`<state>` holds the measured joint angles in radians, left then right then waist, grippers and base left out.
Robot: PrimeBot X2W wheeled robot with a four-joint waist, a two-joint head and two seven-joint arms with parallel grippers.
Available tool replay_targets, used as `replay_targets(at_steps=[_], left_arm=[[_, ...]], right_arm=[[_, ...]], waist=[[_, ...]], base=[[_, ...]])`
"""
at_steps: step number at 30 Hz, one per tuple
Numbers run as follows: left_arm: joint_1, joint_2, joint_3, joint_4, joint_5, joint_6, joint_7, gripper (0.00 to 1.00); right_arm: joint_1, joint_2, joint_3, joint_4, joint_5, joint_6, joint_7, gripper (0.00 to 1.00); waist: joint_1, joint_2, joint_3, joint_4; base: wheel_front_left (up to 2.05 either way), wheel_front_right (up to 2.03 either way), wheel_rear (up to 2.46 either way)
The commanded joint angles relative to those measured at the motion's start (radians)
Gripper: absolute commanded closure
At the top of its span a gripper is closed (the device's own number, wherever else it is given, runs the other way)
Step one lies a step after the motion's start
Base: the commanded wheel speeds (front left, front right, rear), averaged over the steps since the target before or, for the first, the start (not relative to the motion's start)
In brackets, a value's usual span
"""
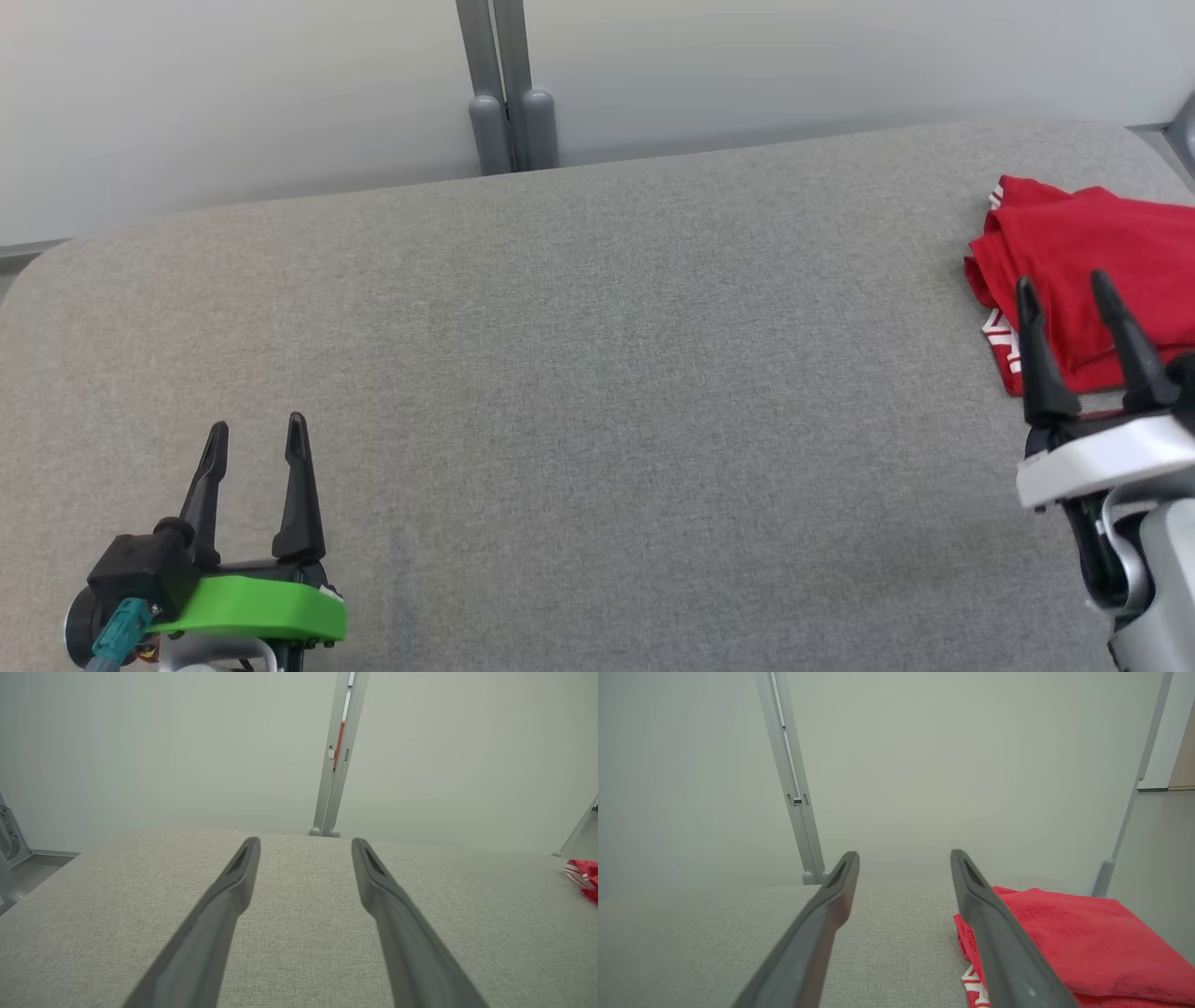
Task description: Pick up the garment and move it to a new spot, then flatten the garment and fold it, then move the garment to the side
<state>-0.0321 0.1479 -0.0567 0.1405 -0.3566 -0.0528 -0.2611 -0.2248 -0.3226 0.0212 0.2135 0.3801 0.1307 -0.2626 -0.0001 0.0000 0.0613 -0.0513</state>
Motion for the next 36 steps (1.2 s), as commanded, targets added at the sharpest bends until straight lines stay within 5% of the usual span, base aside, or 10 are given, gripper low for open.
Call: replay_targets(at_steps=[1, 13, 36], left_arm=[[0.012, -0.005, 0.008, 0.002, 0.018, -0.003, -0.005, 0.00], [0.048, -0.057, 0.068, 0.063, 0.091, -0.038, -0.005, 0.00], [0.020, -0.090, 0.102, 0.074, 0.148, -0.071, -0.005, 0.00]], right_arm=[[0.035, 0.009, -0.001, -0.009, -0.006, 0.000, -0.002, 0.00], [0.170, 0.092, 0.051, -0.056, -0.018, 0.000, -0.002, 0.00], [0.119, 0.108, 0.100, -0.016, -0.036, 0.000, -0.002, 0.00]], waist=[[0.0001, 0.0000, -0.027, 0.024], [0.0001, 0.0000, -0.056, 0.038], [0.0001, 0.0000, -0.046, 0.042]], base=[[0.00, 0.00, 0.00], [0.00, 0.00, 0.00], [0.00, 0.00, 0.00]])
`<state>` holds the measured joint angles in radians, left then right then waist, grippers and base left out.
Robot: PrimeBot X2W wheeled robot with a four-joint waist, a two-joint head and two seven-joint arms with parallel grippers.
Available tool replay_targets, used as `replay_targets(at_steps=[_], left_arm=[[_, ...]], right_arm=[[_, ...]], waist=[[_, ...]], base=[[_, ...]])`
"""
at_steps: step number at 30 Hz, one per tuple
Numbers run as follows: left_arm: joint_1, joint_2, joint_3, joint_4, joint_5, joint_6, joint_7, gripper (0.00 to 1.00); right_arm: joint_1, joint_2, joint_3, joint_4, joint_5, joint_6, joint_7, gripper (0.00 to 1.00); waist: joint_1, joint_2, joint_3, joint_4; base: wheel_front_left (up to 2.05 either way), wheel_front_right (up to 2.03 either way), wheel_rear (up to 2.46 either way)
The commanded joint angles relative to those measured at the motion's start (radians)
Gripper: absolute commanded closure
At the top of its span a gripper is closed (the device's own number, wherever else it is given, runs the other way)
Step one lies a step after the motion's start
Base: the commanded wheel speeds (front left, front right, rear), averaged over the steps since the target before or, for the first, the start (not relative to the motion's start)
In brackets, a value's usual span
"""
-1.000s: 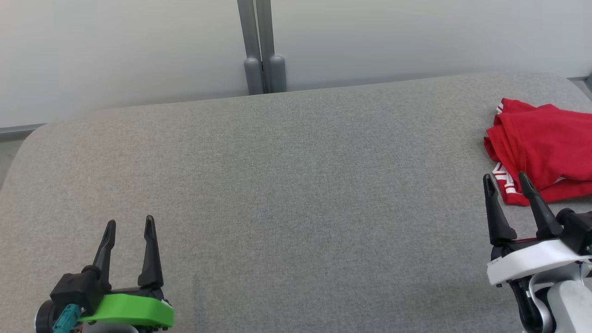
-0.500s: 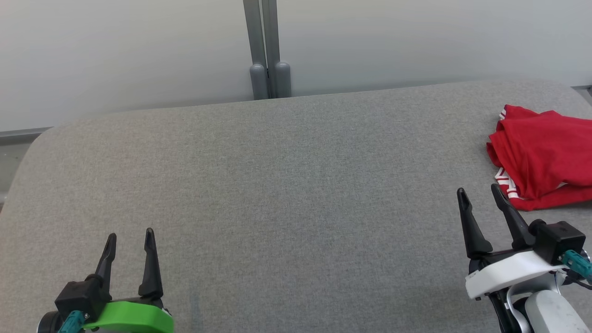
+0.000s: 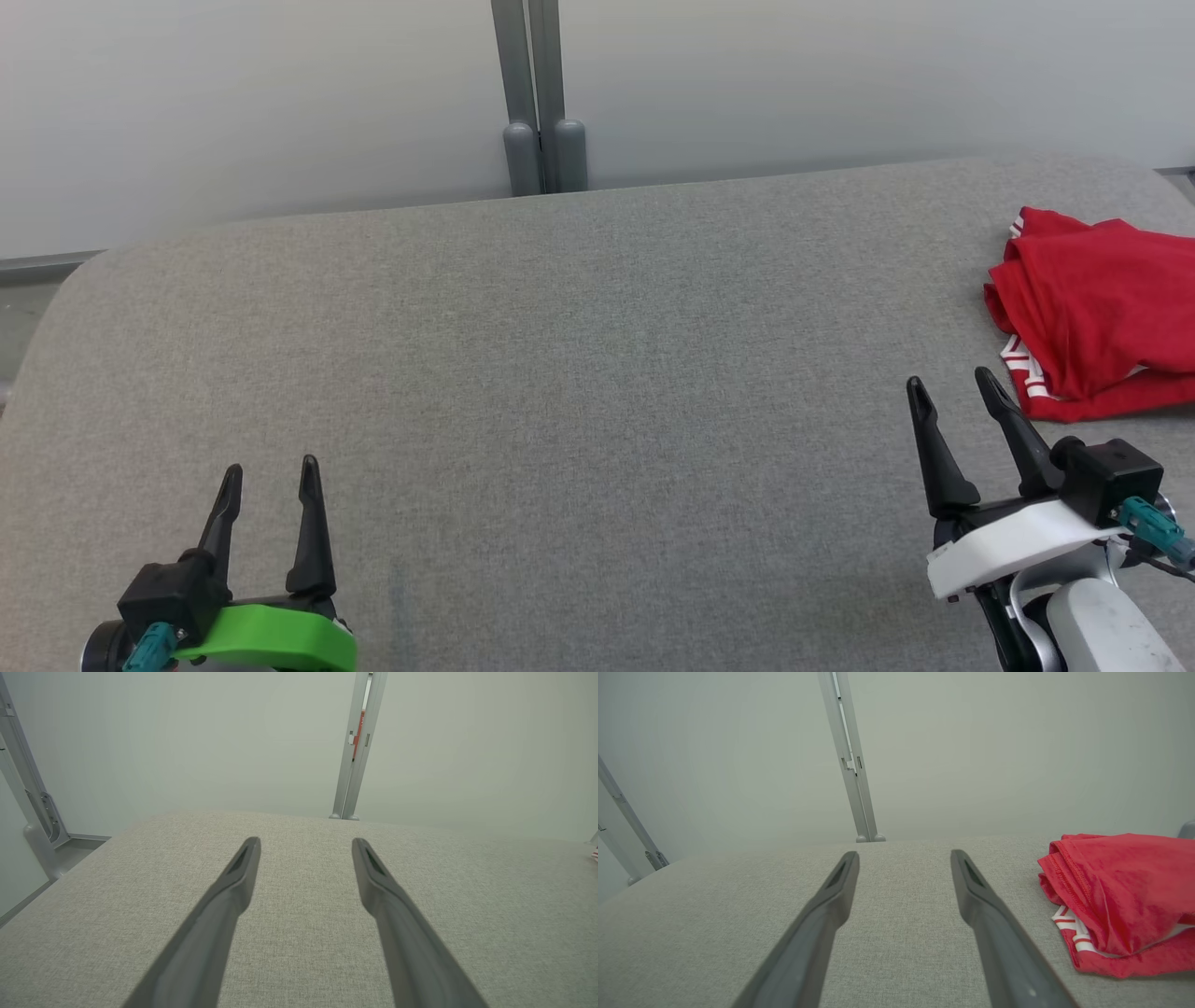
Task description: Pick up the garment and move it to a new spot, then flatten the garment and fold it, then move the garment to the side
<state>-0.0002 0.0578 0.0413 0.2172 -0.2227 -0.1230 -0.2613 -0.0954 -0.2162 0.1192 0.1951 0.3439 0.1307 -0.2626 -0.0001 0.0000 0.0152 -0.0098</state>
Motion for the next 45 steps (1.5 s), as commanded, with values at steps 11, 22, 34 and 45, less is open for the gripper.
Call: replay_targets(at_steps=[11, 22, 34, 45], left_arm=[[-0.002, -0.007, 0.005, 0.040, -0.094, -0.001, 0.035, 1.00], [-0.016, -0.007, 0.012, 0.033, -0.286, -0.002, 0.082, 1.00], [-0.033, -0.007, 0.022, 0.030, -0.474, -0.003, 0.131, 1.00], [-0.048, -0.007, 0.030, 0.029, -0.620, -0.005, 0.170, 1.00]], right_arm=[[0.020, 0.025, -0.006, 0.028, 0.087, 0.000, 0.024, 1.00], [0.014, 0.043, -0.037, 0.031, 0.264, 0.000, 0.073, 1.00], [0.008, 0.061, -0.068, 0.034, 0.437, 0.000, 0.123, 1.00], [0.002, 0.076, -0.093, 0.036, 0.572, 0.000, 0.162, 1.00]], waist=[[0.0001, 0.0000, 0.001, 0.002], [0.0001, 0.0000, 0.000, 0.002], [0.0001, 0.0000, -0.001, 0.003], [0.0001, 0.0000, -0.002, 0.004]], base=[[0.00, 0.00, 0.00], [0.00, 0.00, 0.00], [0.00, 0.00, 0.00], [0.00, 0.00, 0.00]])
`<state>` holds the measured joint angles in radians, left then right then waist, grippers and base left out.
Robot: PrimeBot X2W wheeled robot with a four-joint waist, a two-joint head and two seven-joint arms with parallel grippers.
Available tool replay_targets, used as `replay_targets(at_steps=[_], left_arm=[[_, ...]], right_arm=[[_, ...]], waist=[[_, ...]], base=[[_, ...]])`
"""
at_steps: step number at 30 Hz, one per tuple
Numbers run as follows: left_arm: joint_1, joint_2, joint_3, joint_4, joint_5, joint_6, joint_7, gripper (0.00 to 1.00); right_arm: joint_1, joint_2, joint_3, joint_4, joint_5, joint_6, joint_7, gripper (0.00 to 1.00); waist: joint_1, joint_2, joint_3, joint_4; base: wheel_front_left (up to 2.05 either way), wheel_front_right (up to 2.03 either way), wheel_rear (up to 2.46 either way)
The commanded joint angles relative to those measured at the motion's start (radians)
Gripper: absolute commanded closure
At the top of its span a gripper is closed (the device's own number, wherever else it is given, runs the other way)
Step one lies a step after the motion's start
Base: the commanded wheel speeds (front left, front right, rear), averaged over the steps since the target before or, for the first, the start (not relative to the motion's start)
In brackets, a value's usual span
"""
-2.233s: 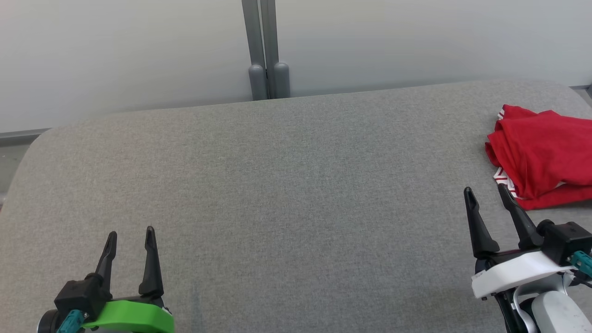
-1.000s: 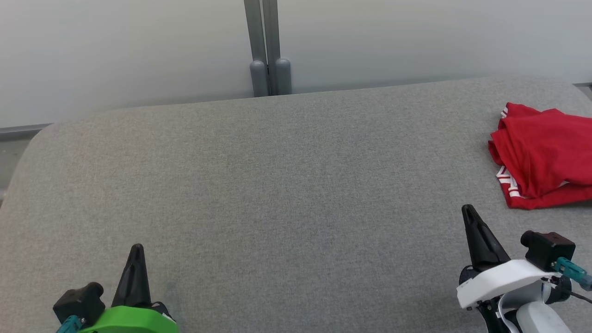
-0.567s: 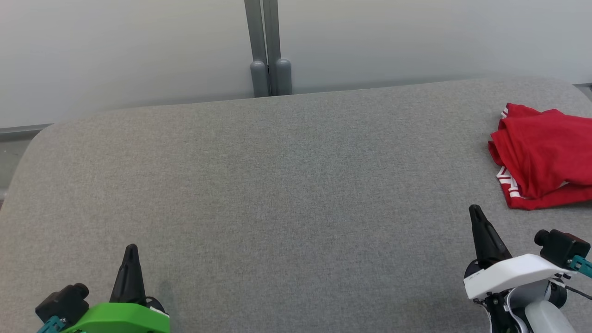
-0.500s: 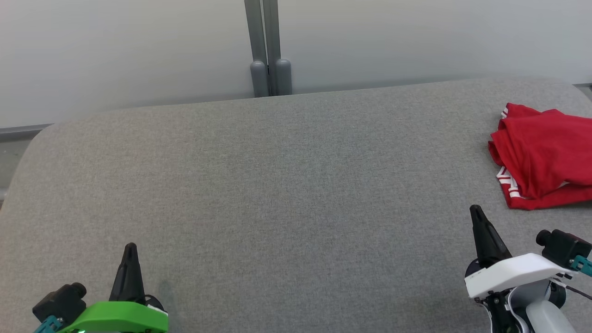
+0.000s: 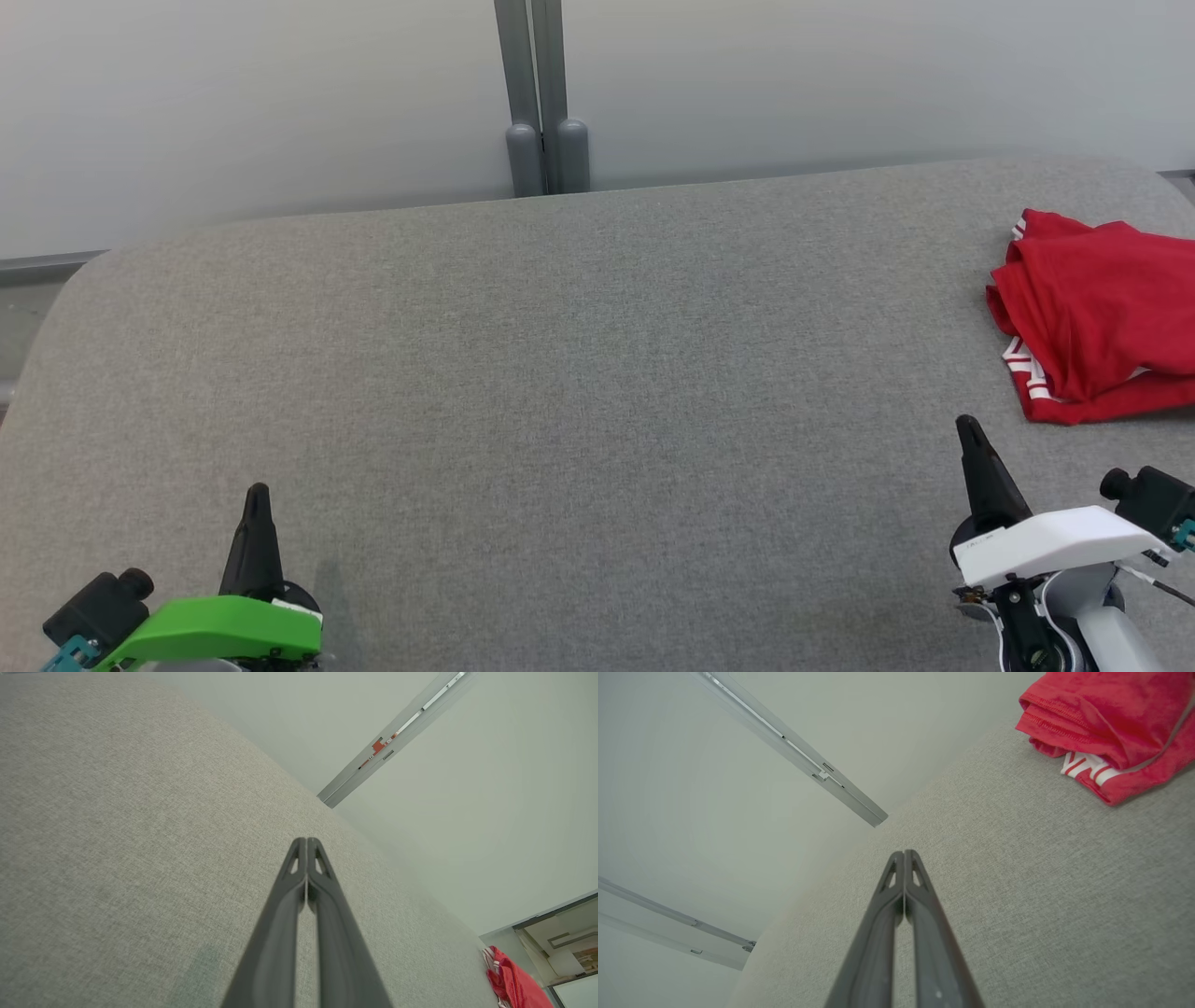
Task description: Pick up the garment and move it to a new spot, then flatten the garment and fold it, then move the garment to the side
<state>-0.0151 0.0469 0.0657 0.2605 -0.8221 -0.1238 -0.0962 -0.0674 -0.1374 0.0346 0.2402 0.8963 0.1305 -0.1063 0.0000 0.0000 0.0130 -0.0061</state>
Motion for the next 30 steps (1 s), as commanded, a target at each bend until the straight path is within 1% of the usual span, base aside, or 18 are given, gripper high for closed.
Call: replay_targets(at_steps=[1, 17, 30], left_arm=[[-0.034, 0.004, 0.007, -0.015, -0.036, -0.004, 0.008, 1.00], [-0.051, 0.005, 0.018, -0.016, -0.223, -0.005, 0.059, 1.00], [-0.063, 0.005, 0.025, -0.016, -0.355, -0.007, 0.095, 1.00]], right_arm=[[-0.026, -0.001, -0.011, -0.009, 0.032, 0.000, 0.010, 1.00], [-0.031, 0.019, -0.043, -0.006, 0.203, 0.000, 0.061, 1.00], [-0.034, 0.034, -0.067, -0.004, 0.324, 0.000, 0.097, 1.00]], waist=[[0.0000, 0.0000, 0.000, 0.000], [0.0000, 0.0000, -0.002, 0.001], [0.0000, 0.0000, -0.003, 0.002]], base=[[0.00, 0.00, 0.00], [0.00, 0.00, 0.00], [0.00, 0.00, 0.00]])
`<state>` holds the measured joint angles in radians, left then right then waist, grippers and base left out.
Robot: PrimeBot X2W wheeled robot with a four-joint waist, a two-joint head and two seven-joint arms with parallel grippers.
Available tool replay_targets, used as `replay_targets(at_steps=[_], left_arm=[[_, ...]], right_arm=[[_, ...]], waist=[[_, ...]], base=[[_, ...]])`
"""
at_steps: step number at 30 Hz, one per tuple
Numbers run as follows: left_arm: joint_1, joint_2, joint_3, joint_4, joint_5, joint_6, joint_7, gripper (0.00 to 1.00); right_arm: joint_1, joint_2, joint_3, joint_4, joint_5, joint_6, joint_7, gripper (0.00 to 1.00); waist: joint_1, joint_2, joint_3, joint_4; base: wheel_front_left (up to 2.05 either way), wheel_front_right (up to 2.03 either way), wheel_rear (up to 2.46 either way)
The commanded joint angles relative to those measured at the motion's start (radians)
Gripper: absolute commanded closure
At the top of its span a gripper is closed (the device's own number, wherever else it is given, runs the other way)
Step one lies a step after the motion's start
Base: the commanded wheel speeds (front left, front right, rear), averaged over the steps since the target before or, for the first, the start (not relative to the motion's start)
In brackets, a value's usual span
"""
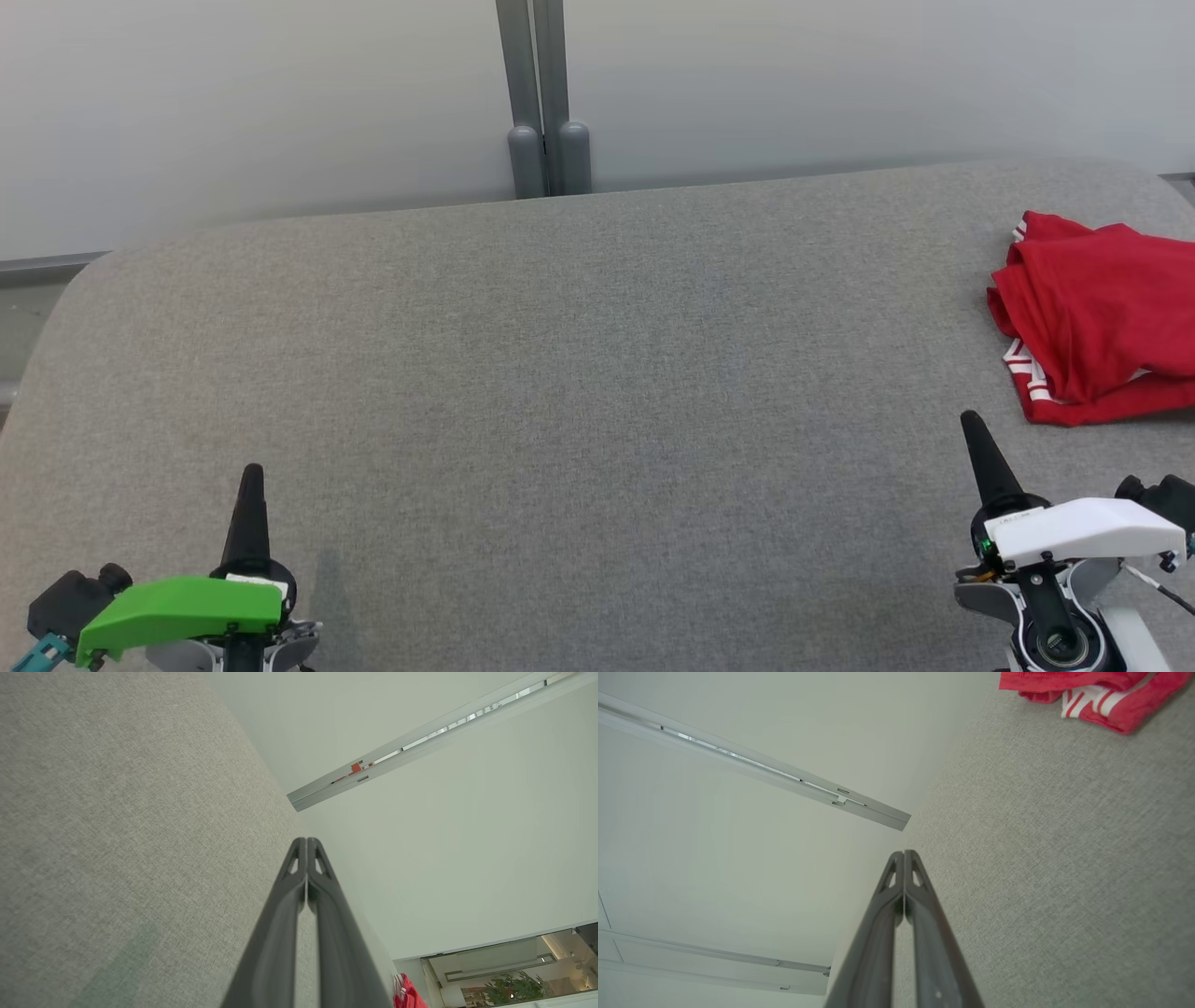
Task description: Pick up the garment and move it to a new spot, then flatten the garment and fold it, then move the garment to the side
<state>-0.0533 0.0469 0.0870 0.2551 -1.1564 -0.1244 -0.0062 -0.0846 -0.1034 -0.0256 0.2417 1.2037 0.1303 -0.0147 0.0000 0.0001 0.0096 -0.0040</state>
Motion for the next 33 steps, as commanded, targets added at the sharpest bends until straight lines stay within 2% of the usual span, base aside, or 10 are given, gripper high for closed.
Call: replay_targets(at_steps=[1, 33], left_arm=[[-0.026, 0.005, 0.005, -0.011, -0.028, -0.006, 0.007, 1.00], [-0.049, 0.006, 0.021, -0.011, -0.297, -0.007, 0.079, 1.00]], right_arm=[[-0.017, 0.001, -0.008, -0.006, 0.024, 0.001, 0.008, 1.00], [-0.025, 0.032, -0.057, 0.000, 0.268, 0.001, 0.083, 1.00]], waist=[[0.0000, -0.0001, 0.000, 0.000], [0.0000, -0.0001, -0.004, 0.002]], base=[[0.00, 0.00, 0.00], [0.00, 0.00, 0.00]])
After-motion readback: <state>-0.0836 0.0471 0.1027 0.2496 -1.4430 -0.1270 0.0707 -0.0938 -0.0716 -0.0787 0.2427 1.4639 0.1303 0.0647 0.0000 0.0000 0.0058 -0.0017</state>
